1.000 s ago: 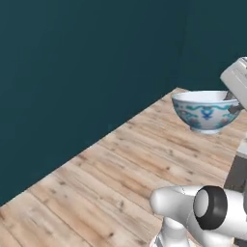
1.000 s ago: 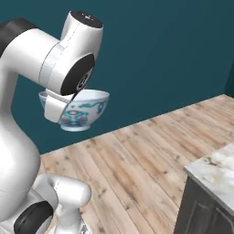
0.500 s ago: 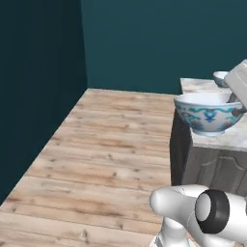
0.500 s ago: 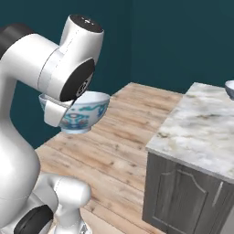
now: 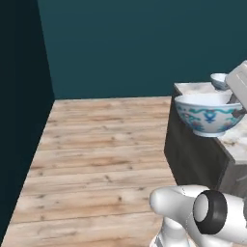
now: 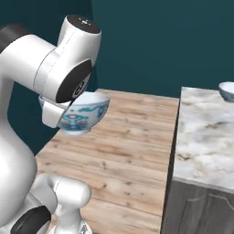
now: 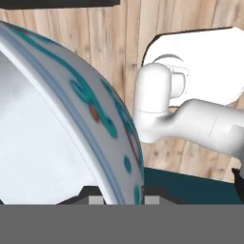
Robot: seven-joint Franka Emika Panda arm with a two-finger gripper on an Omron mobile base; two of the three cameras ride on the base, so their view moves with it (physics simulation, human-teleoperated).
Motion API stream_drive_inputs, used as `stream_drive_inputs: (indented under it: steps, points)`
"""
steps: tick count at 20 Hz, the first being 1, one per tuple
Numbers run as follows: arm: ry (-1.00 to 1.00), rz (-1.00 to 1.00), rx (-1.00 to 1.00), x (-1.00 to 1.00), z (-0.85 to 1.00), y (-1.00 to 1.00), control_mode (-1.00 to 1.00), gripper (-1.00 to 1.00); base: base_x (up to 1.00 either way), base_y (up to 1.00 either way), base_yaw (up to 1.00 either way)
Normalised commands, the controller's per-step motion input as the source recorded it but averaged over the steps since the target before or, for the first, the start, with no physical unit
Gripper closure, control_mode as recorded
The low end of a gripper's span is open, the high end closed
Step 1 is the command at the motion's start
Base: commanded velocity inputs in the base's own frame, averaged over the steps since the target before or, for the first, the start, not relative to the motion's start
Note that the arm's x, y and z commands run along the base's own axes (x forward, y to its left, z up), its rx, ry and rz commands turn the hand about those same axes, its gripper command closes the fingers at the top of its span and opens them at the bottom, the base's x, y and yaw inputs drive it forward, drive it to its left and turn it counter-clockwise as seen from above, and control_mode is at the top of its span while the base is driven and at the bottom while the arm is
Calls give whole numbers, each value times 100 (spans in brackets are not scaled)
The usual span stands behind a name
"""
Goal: Pick up the bowls from the cabinet and place each bowl in front of a stool on the dining counter.
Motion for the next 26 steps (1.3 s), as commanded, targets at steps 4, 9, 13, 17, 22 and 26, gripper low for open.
stream_drive_inputs:
  steps: [4, 9, 13, 17, 22, 26]
  points:
    - [0, 0, 0, 0, 0, 0, 100, 100, 100, 100, -43]
    - [0, 0, 0, 0, 0, 0, 100, 100, 100, 100, -41]
    - [0, 0, 0, 0, 0, 0, 100, 100, 100, 98, -36]
    - [0, 0, 0, 0, 0, 0, 100, 100, 100, 86, -28]
    - [0, 0, 0, 0, 0, 0, 100, 100, 100, 45, -13]
    - [0, 0, 0, 0, 0, 0, 100, 100, 100, 12, -5]
